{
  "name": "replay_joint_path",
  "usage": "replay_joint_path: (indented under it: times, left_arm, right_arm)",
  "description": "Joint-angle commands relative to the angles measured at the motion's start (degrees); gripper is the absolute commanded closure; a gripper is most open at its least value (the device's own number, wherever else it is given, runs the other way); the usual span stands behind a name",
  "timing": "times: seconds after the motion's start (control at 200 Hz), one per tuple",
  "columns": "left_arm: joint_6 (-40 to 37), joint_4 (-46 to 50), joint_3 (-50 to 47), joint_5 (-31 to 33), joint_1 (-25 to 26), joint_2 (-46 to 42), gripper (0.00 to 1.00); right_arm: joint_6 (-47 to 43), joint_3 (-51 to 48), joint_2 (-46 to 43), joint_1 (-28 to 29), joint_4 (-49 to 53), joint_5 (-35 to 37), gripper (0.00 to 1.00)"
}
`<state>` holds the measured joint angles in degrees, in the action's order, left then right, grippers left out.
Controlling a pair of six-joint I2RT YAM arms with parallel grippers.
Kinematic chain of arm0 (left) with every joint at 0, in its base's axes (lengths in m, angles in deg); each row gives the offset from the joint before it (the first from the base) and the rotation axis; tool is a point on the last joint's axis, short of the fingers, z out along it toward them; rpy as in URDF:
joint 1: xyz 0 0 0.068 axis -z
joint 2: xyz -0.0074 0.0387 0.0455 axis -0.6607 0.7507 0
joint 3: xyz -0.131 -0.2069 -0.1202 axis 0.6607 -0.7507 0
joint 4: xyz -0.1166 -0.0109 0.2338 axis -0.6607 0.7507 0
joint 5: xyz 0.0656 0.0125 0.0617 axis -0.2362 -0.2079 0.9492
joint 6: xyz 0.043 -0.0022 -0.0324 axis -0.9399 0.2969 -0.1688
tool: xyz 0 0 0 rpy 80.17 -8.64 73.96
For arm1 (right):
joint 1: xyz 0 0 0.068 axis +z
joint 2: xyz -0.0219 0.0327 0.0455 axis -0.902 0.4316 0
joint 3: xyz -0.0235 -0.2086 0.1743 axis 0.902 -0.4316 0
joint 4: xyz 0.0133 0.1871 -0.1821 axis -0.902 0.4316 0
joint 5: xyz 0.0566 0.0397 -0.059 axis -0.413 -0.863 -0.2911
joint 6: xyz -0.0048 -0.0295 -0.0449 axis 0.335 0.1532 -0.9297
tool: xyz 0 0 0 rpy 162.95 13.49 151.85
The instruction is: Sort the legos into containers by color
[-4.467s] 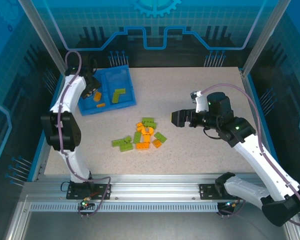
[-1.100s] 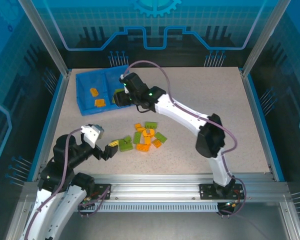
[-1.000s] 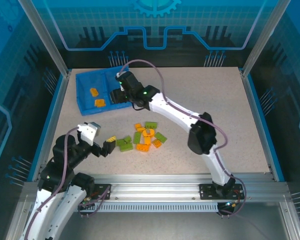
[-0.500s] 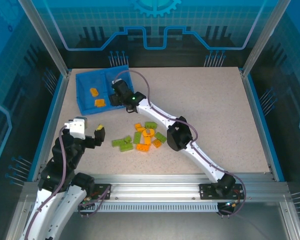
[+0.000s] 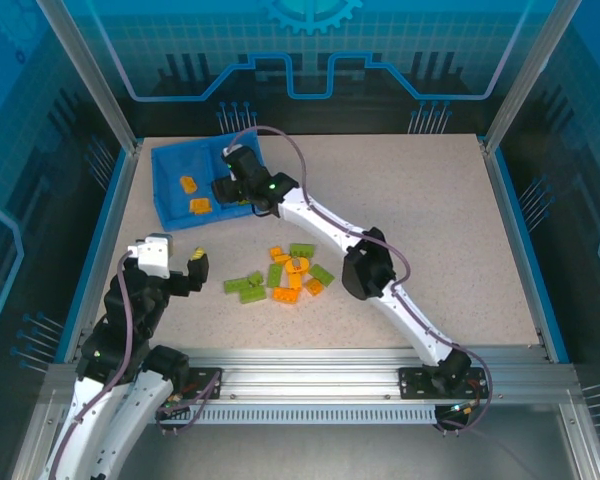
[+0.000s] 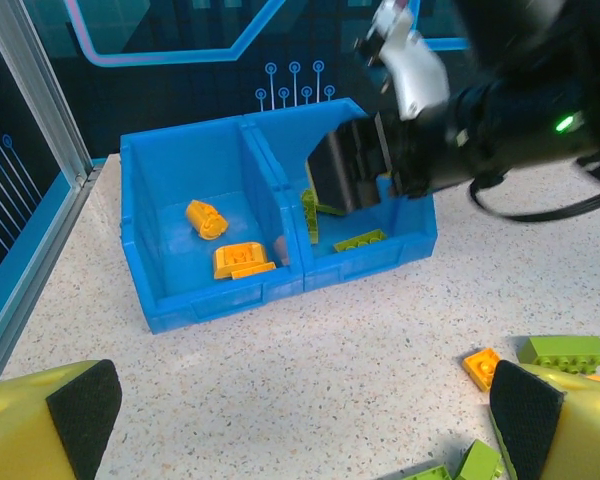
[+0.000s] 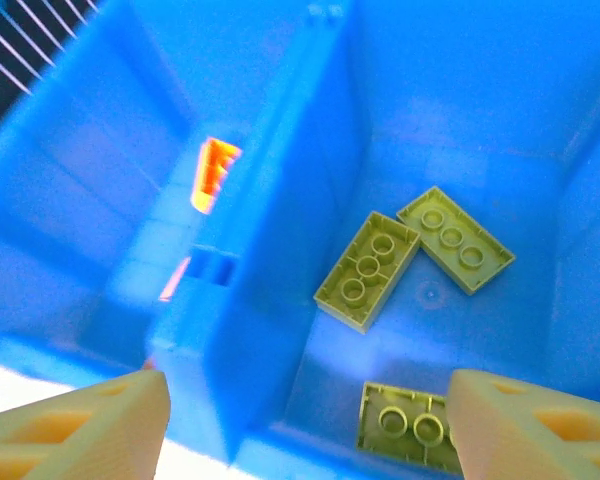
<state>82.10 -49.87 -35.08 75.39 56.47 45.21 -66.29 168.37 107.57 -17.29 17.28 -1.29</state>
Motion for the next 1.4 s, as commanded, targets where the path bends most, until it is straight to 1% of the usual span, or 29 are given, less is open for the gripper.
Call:
replay_joint_path:
  times: [0.0, 0.065, 0.11, 0.175, 0.22, 0.255, 0.29, 0.335, 0.39, 0.45, 0.54, 0.595, 0.66, 0.77, 0.9, 1.01, 1.09, 1.281, 1.391]
  left_arm:
    - [2.0, -0.4, 0.3, 1.0, -0.3, 2.2, 0.01]
    - [5.2, 2.6, 3.0, 0.4, -0.3, 5.8, 0.01]
    - [10.1, 6.1, 6.1, -1.3, -0.3, 9.4, 0.01]
    - [17.7, 9.7, 9.7, -6.9, -0.3, 15.6, 0.01]
    - [23.1, 10.5, 11.0, -12.3, -0.2, 20.4, 0.01]
    - [27.8, 10.3, 11.5, -16.4, 0.1, 24.1, 0.01]
    - [32.1, 9.6, 11.7, -19.6, 1.0, 27.7, 0.01]
    - [36.8, 8.3, 11.7, -21.6, 3.4, 31.7, 0.01]
    - [40.9, 7.8, 12.4, -20.0, 7.6, 36.4, 0.01]
    - [43.0, 7.7, 14.0, -16.6, 12.5, 40.7, 0.01]
    - [46.0, 8.0, 16.8, -9.9, 19.6, 47.1, 0.01]
    - [48.5, 8.1, 18.6, -7.9, 22.7, 52.3, 0.01]
    - [51.2, 8.5, 21.1, -6.3, 25.3, 58.2, 0.01]
    - [52.3, 8.5, 25.7, -3.5, 27.5, 66.9, 0.01]
    - [52.0, 8.6, 32.5, -5.4, 27.6, 76.9, 0.01]
    - [53.6, 9.5, 37.8, -7.0, 27.5, 83.7, 0.01]
    - [55.3, 10.3, 40.4, -5.7, 27.5, 87.2, 0.01]
    - [57.0, 14.4, 44.7, -3.8, 27.6, 93.1, 0.02]
    - [57.1, 14.4, 44.7, -4.4, 27.5, 94.4, 0.05]
  right_arm:
    - [-0.3, -7.6, -14.2, 1.0, 0.7, -1.3, 0.23]
    - [-1.3, -17.9, -23.0, 1.0, -0.1, -2.3, 0.2]
    - [-2.4, -25.6, -29.2, 1.0, -0.6, -3.1, 0.18]
    - [-3.6, -36.7, -38.6, 0.8, -0.7, -3.1, 0.16]
    - [-4.3, -45.3, -45.7, 0.5, -0.4, -3.1, 0.15]
    - [-4.5, -50.0, -49.7, 0.3, -0.1, -3.1, 0.14]
    - [-4.3, -55.5, -54.2, 0.0, 0.9, -2.9, 0.12]
    - [-3.2, -61.6, -59.7, -0.7, 3.3, -2.1, 0.09]
    - [-1.5, -66.9, -64.8, -1.5, 6.4, -1.2, 0.06]
    - [1.5, -72.8, -70.5, -3.0, 10.0, -0.6, 0.0]
    - [5.5, -80.4, -77.6, -5.5, 12.3, -1.0, 0.0]
    - [8.2, -84.9, -82.1, -7.3, 12.7, -1.4, 0.0]
    - [11.4, -89.5, -87.2, -10.2, 12.8, -2.7, 0.0]
    - [14.1, -93.0, -93.3, -12.6, 12.8, -3.7, 0.0]
    - [14.5, -93.1, -96.9, -13.3, 14.3, -1.5, 0.0]
    - [12.6, -91.3, -95.7, -14.9, 16.3, -1.5, 0.0]
    - [11.7, -89.7, -94.1, -15.8, 17.2, -1.8, 0.0]
    - [9.6, -87.3, -90.9, -17.6, 15.6, -5.5, 0.0]
    - [8.8, -86.0, -89.3, -18.1, 15.4, -6.8, 0.0]
